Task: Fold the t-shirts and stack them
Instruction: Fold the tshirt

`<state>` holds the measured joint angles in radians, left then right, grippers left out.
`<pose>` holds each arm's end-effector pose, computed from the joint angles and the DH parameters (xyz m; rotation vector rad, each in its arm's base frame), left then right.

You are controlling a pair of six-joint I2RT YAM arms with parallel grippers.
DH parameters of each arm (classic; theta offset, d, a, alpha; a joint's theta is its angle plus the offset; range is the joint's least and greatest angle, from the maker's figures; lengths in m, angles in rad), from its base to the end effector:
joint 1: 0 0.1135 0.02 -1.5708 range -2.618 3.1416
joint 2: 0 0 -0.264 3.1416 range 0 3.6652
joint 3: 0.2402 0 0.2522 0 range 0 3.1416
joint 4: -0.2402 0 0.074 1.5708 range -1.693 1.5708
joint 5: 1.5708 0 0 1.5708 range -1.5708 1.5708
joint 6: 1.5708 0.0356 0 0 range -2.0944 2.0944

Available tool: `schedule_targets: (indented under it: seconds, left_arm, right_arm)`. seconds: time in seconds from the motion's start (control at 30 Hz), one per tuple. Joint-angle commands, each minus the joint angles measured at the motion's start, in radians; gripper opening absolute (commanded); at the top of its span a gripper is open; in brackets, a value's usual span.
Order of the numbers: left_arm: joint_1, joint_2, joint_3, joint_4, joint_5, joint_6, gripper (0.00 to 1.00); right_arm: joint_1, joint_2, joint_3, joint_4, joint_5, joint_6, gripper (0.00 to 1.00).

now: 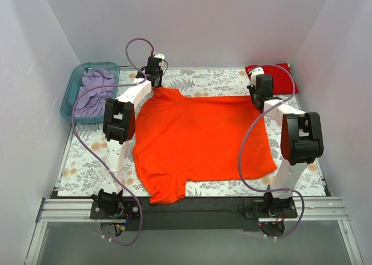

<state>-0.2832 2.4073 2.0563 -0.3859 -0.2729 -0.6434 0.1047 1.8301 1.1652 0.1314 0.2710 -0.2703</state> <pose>0.5277 -0.1436 0.1897 -0.5439 2.2146 -0.1710 0.4095 0.0334 0.2097 -0.2308 2.0933 -0.3844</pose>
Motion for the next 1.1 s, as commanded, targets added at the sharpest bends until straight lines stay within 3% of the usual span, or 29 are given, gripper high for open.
schedule_targets:
  seconds: [0.0, 0.7, 1.07]
  left_arm:
    - [0.007, -0.019, 0.010, 0.021, -0.023, -0.004, 0.00]
    - [0.006, -0.172, -0.036, 0.068, -0.028, 0.030, 0.00]
    - [0.004, -0.079, 0.093, 0.068, -0.051, 0.065, 0.00]
  right_arm:
    - [-0.016, 0.015, 0.050, 0.057, 0.014, -0.018, 0.01]
    - [-0.079, 0.078, 0.123, 0.033, -0.144, 0.048, 0.01]
    - [-0.086, 0.118, 0.182, 0.030, -0.167, 0.046, 0.01]
